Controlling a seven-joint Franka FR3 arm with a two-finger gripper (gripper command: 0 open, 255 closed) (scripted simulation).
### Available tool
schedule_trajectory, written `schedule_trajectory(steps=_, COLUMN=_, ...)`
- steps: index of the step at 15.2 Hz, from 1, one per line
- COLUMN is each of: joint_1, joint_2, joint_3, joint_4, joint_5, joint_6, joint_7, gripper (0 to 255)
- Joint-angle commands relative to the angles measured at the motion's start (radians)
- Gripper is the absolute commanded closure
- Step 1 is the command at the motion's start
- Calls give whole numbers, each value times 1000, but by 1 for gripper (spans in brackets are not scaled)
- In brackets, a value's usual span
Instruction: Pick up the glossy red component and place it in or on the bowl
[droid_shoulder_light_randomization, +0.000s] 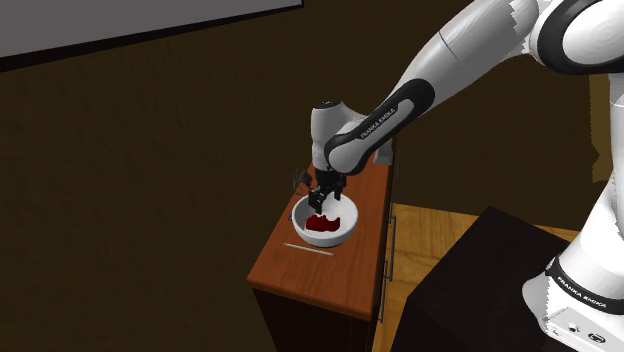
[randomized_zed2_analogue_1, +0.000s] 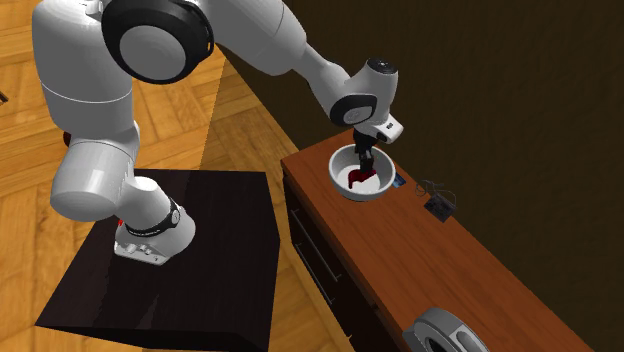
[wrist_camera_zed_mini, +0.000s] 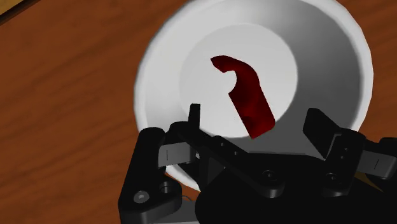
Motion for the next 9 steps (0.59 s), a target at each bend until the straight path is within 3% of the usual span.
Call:
schedule_trajectory(steps=1, joint_1=0, joint_2=0, joint_3=0, joint_4=0, joint_5=0, joint_6=0, joint_7=0, gripper=0)
schedule_trajectory(steps=5, joint_1=-9, joint_2=-86, joint_3=9, joint_4=15, joint_5=17, joint_6=-100, joint_7=-11, gripper=0)
schedule_trajectory(steps=9, joint_1=-9, joint_2=-86, joint_3=9, joint_4=15, joint_5=17, joint_6=-100, joint_7=-11, gripper=0)
